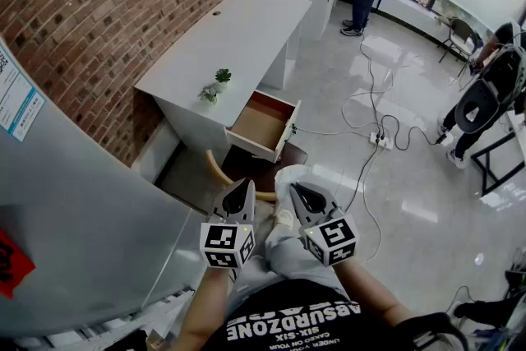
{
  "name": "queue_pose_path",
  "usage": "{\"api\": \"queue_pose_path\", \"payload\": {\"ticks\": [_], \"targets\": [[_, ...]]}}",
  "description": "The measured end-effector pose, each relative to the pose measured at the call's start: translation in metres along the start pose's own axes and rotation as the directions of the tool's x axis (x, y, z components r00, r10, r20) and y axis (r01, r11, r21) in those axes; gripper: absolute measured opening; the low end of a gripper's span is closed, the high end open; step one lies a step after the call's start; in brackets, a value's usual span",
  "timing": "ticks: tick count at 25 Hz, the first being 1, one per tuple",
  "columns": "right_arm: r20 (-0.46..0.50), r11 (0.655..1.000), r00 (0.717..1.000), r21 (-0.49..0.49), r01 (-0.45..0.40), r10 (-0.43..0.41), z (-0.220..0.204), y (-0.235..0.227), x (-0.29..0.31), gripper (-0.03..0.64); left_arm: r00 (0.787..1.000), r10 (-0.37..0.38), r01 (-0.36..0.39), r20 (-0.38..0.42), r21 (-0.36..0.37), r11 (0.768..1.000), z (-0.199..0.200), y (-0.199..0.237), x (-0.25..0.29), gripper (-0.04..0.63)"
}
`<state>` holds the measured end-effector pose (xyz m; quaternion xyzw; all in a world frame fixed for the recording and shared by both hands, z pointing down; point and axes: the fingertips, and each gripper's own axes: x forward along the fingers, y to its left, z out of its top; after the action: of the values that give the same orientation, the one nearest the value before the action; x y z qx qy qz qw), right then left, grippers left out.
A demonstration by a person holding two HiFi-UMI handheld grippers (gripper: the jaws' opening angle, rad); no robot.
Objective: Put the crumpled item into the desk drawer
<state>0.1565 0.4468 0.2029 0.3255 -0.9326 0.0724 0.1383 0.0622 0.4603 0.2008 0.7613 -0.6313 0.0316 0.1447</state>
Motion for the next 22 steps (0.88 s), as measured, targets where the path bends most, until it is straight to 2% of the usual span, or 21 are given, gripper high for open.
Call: {"api": "queue_pose_path", "payload": {"ticks": [12,22], "targets": [[-0.027,0.997,0.999,0.064,-0.032,0.033,0.001,-0.049,0.068,-0.002,0.998,0.01,-0.01,-0.054,0.002,1.0,0.005,0.029,0.076,0.006],[-0.045,0.995,0.997,0.08,-0.06,0.064,0.011,-0.098,0.13,-0.002,0.996,0.03,-0.031,-0.082,-0.007,0.999,0.016,0.059,0.141,0.006]]}}
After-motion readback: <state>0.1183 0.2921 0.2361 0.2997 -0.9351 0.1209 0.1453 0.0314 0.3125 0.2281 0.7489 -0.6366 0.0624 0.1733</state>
